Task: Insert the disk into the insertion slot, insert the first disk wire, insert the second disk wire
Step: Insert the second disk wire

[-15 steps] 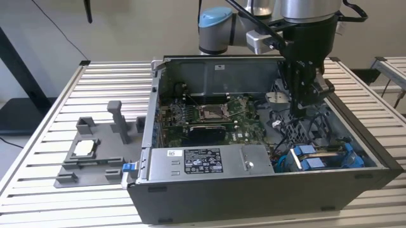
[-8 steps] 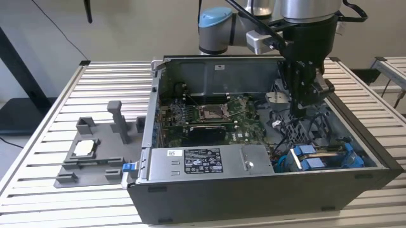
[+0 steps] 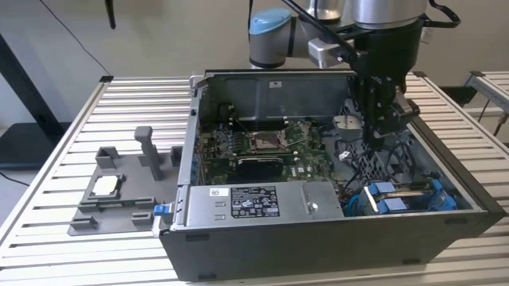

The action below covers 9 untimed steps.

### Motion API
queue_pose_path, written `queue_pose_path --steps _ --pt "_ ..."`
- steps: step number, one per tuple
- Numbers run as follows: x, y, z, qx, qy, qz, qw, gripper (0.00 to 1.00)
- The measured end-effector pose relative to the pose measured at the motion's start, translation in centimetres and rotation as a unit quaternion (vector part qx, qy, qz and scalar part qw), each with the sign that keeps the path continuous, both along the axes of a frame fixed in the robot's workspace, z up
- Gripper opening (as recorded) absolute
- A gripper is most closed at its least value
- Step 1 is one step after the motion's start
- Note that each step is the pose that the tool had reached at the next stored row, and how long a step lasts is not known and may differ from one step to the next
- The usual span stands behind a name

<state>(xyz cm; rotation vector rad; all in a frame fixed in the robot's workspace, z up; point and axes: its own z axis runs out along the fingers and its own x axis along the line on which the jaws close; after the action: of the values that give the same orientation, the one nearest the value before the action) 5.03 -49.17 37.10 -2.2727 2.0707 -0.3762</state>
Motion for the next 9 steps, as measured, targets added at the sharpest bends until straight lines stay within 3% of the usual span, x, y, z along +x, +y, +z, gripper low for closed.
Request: queue_pose_path --steps 6,9 --pt "-0.18 0.0 0.0 0.0001 -0.0001 0.0 1.0 0.24" --pt "-0.19 0.0 0.37 0.0001 0.0003 0.0 1.0 0.24"
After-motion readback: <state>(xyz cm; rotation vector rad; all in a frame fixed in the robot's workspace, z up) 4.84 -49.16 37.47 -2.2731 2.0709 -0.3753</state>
